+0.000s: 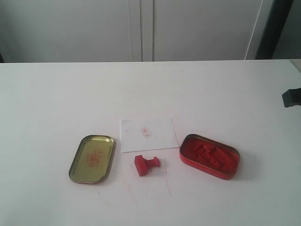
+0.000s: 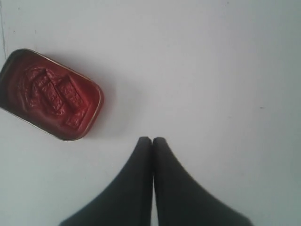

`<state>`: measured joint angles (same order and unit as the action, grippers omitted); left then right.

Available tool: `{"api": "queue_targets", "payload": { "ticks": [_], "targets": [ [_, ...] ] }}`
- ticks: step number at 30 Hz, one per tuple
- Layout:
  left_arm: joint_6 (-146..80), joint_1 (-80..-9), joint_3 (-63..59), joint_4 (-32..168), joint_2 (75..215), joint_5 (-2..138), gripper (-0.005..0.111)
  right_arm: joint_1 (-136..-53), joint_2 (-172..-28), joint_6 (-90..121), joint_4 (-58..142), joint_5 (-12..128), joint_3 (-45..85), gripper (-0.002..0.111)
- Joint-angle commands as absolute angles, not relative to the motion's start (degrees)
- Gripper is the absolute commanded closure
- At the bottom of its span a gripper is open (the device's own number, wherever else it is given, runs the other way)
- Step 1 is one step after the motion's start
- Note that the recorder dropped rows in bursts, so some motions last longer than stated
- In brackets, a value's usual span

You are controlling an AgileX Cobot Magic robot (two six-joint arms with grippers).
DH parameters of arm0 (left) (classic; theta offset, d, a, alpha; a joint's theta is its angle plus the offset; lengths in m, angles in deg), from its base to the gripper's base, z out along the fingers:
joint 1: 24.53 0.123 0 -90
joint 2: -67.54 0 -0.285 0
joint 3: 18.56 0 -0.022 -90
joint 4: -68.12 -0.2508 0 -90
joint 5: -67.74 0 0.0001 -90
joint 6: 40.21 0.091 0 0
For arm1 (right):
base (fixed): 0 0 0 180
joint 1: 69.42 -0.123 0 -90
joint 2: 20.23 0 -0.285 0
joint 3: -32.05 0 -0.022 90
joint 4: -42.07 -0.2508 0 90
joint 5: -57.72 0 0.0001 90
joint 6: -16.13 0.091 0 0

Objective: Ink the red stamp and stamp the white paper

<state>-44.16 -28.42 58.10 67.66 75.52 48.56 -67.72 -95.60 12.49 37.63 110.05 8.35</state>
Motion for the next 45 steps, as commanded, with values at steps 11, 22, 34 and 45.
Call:
{"api": "queue_targets", "payload": {
  "ticks": [11, 22, 34, 45],
  "targets": [
    [-44.27, -28.38, 58.66, 67.65, 75.32, 47.63, 0.107, -67.13, -76.31, 12.35, 38.03, 104.94, -0.83, 0.108],
    [-44.27, -28.38, 58.66, 67.65, 75.32, 47.63, 0.107, -67.13, -59.12, 12.47, 38.03, 102.61, -9.15, 0.108],
    [-44.27, -28.38, 58.66, 67.65, 75.32, 47.63, 0.107, -67.71, -51.87, 13.09, 37.92, 89.87, -18.63, 0.108],
    [-44.27, -28.38, 58.66, 67.65, 75.32, 47.63, 0.107, -67.71, -51.87, 13.09, 37.92, 90.78, -18.63, 0.108]
  ]
}}
